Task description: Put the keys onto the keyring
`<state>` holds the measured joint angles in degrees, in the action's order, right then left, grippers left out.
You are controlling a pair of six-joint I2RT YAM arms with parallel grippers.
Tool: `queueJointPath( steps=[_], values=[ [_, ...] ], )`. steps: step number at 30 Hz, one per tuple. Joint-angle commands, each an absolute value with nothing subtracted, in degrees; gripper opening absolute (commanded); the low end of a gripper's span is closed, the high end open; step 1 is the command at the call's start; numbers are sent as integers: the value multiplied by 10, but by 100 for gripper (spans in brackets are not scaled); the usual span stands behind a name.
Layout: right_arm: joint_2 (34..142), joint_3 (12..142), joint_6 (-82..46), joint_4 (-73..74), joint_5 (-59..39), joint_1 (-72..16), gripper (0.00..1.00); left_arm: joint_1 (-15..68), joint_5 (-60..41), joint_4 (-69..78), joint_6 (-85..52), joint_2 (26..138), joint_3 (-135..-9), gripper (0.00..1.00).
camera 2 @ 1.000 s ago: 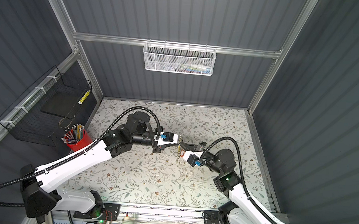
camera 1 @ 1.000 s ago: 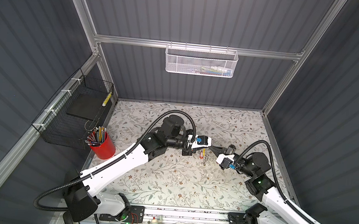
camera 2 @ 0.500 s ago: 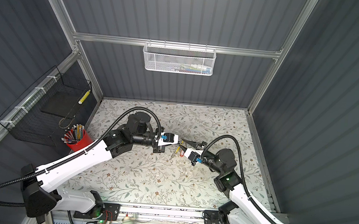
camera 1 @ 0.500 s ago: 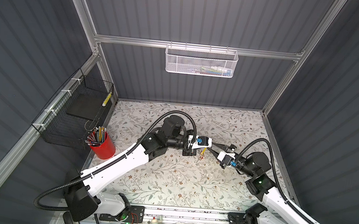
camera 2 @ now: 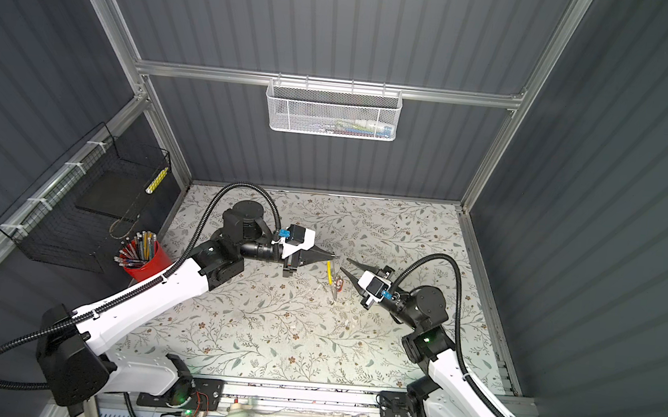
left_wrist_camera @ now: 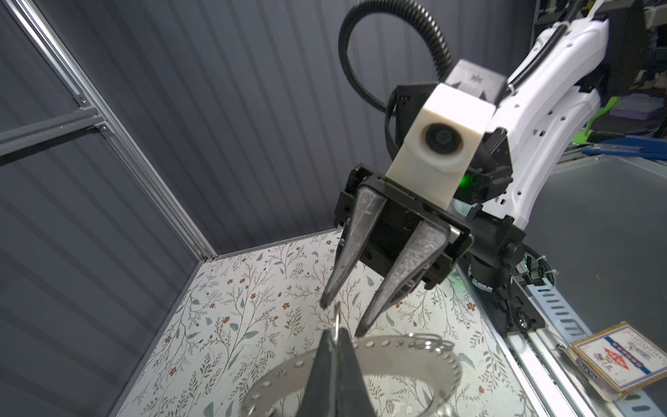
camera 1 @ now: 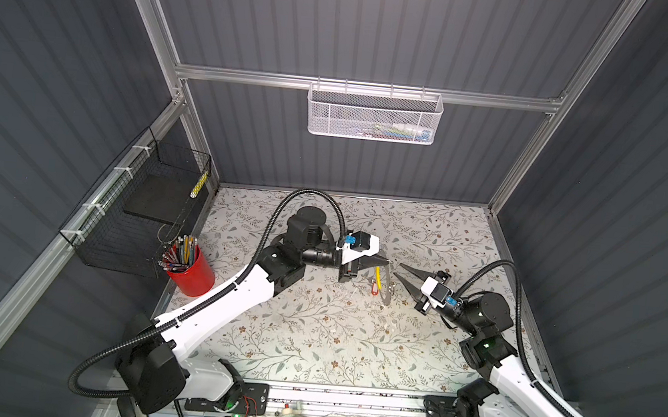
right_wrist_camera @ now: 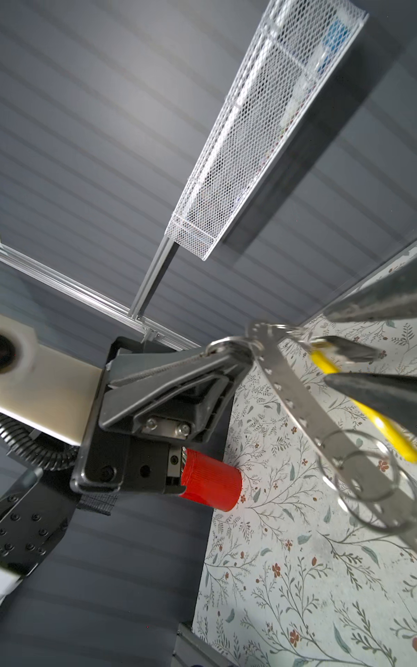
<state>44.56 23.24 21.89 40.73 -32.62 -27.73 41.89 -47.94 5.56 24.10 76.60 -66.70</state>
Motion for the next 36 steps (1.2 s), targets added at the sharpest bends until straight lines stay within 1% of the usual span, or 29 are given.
queueJointPath(
  steps=[1,15,24,29,36],
  values=[
    [447,231,178,442,-340,-274,26,415,-536,104,201,779,-661,0],
    [490,260,130,506,-369,-273,22,414,-557,100,197,790,-666,0],
    [500,279,121,493,-412,-273,21,415,-557,96,200,791,-665,0],
    [503,281,116,491,-428,-273,19,414,-554,88,207,790,-666,0],
    [503,286,125,466,-445,-273,20,415,-546,85,210,788,-666,0]
  ],
)
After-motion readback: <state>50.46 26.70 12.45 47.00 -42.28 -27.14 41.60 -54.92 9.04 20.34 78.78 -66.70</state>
